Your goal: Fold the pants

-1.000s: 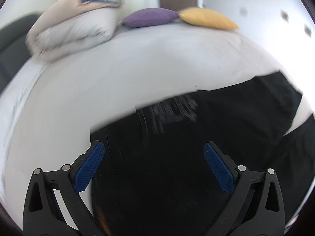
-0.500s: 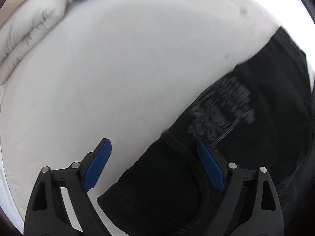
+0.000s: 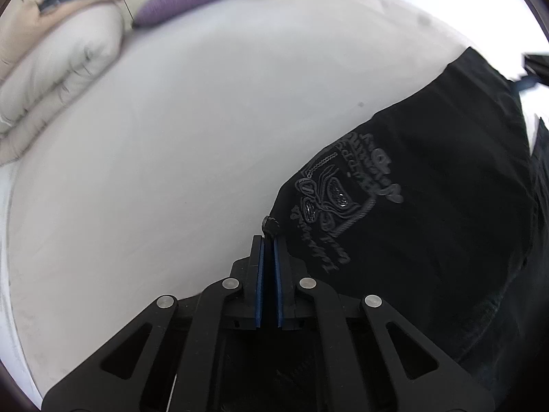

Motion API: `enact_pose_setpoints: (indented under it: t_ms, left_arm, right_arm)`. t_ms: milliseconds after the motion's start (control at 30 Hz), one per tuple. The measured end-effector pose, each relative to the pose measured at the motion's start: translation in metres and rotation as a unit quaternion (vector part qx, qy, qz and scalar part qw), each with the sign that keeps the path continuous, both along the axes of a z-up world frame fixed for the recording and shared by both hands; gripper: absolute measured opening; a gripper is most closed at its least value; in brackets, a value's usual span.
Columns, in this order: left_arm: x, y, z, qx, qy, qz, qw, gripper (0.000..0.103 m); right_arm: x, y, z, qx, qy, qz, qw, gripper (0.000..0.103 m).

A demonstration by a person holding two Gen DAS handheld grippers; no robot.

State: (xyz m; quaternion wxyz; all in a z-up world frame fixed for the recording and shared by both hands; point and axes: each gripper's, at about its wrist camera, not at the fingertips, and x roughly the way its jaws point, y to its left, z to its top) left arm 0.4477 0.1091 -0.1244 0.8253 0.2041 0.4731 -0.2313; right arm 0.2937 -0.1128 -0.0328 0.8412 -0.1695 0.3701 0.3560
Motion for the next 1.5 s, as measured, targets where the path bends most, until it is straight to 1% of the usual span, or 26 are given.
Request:
enact_pose_setpoints:
  t_ms: [67,133,167,200,267,333,400,433,467,500,533,567,600,633,667,767,933,967,1100,1200,1300,1333,1400,1467,1500]
  left_arm:
    - [-0.022,0.008,0.007,-0.006,-0.024,0.002,0.9997,0.004]
    - [-0.033,0.008,0.014,0.000,-0.049,0.000,0.9988,0.004]
    - [-0.031,0.009,0.016,0.007,-0.063,-0.003,0.9980,0.004]
    - [-0.039,0.007,0.017,0.010,-0.074,-0.003,0.9972,0.004]
    - [-0.050,0.006,0.020,0.008,-0.098,-0.004,0.9951,0.004]
    - [-0.058,0.004,0.025,0.009,-0.117,-0.005,0.9931,0.004]
    - [-0.065,0.015,0.023,0.004,-0.127,-0.004,0.9919,0.004]
    - [-0.076,0.014,0.027,-0.001,-0.128,-0.004,0.9918,0.004]
    - [-0.076,0.014,0.025,-0.004,-0.128,-0.005,0.9918,0.004]
    - [-0.088,0.014,0.023,-0.006,-0.128,-0.005,0.9917,0.004]
    - [-0.091,0.018,0.025,-0.008,-0.127,-0.004,0.9918,0.002]
    - [-0.094,0.020,0.026,-0.010,-0.127,-0.002,0.9918,0.002]
    - [-0.092,0.024,0.027,-0.013,-0.127,0.000,0.9919,0.002]
    - [-0.098,0.032,0.030,-0.017,-0.127,0.005,0.9917,0.002]
    - [-0.108,0.030,0.030,-0.019,-0.128,0.007,0.9916,0.002]
    - [-0.117,0.031,0.032,-0.023,-0.129,0.010,0.9914,0.002]
    - [-0.134,0.034,0.036,-0.037,-0.132,0.020,0.9904,0.002]
    - [-0.133,0.037,0.041,-0.038,-0.132,0.021,0.9903,0.002]
    - [-0.148,0.042,0.045,-0.033,-0.138,0.028,0.9894,0.002]
    - [-0.167,0.047,0.046,-0.027,-0.142,0.030,0.9890,0.001]
    - [-0.193,0.050,0.046,-0.029,-0.141,0.027,0.9892,0.001]
    - [-0.202,0.050,0.045,-0.027,-0.141,0.024,0.9894,0.001]
    - [-0.226,0.049,0.041,-0.023,-0.139,0.013,0.9900,0.001]
    - [-0.253,0.047,0.039,-0.015,-0.135,-0.001,0.9907,0.001]
    - [-0.264,0.046,0.037,-0.011,-0.134,-0.006,0.9909,0.001]
  right_arm:
    - [0.015,0.016,0.001,-0.017,-0.010,0.012,1.000,0.052]
    - [0.027,0.029,0.001,-0.035,-0.018,0.018,0.999,0.052]
    - [0.034,0.037,-0.001,-0.043,-0.018,0.022,0.999,0.052]
    - [0.040,0.045,-0.003,-0.051,-0.018,0.028,0.998,0.052]
    - [0.048,0.060,-0.009,-0.076,-0.023,0.041,0.996,0.052]
    - [0.055,0.072,-0.016,-0.097,-0.019,0.054,0.994,0.052]
    - [0.064,0.082,-0.023,-0.120,-0.014,0.059,0.991,0.050]
    - [0.068,0.084,-0.027,-0.130,-0.011,0.059,0.990,0.044]
    - [0.072,0.087,-0.030,-0.136,-0.006,0.057,0.989,0.036]
    - [0.075,0.089,-0.031,-0.138,0.000,0.056,0.989,0.030]
    - [0.077,0.090,-0.032,-0.139,0.004,0.055,0.989,0.017]
    - [0.078,0.091,-0.032,-0.141,0.005,0.053,0.989,0.008]
    - [0.076,0.092,-0.032,-0.140,0.006,0.054,0.989,0.007]
    - [0.073,0.093,-0.032,-0.138,0.006,0.055,0.989,0.005]
    - [0.070,0.094,-0.031,-0.137,0.006,0.056,0.989,0.004]
    - [0.062,0.097,-0.027,-0.131,0.002,0.052,0.990,0.003]
    - [0.039,0.110,-0.025,-0.114,-0.010,0.051,0.992,0.003]
    - [0.031,0.115,-0.023,-0.108,-0.013,0.055,0.992,0.003]
    - [0.004,0.124,-0.020,-0.090,-0.020,0.071,0.993,0.003]
    - [-0.024,0.126,-0.021,-0.105,-0.037,0.085,0.990,0.003]
    - [-0.056,0.120,-0.021,-0.108,-0.042,0.096,0.989,0.003]
    - [-0.067,0.118,-0.022,-0.116,-0.049,0.100,0.987,0.002]
    - [-0.095,0.117,-0.026,-0.149,-0.079,0.119,0.979,0.002]
    - [-0.129,0.117,-0.034,-0.189,-0.108,0.146,0.965,0.003]
    - [-0.145,0.117,-0.039,-0.212,-0.122,0.163,0.956,0.003]
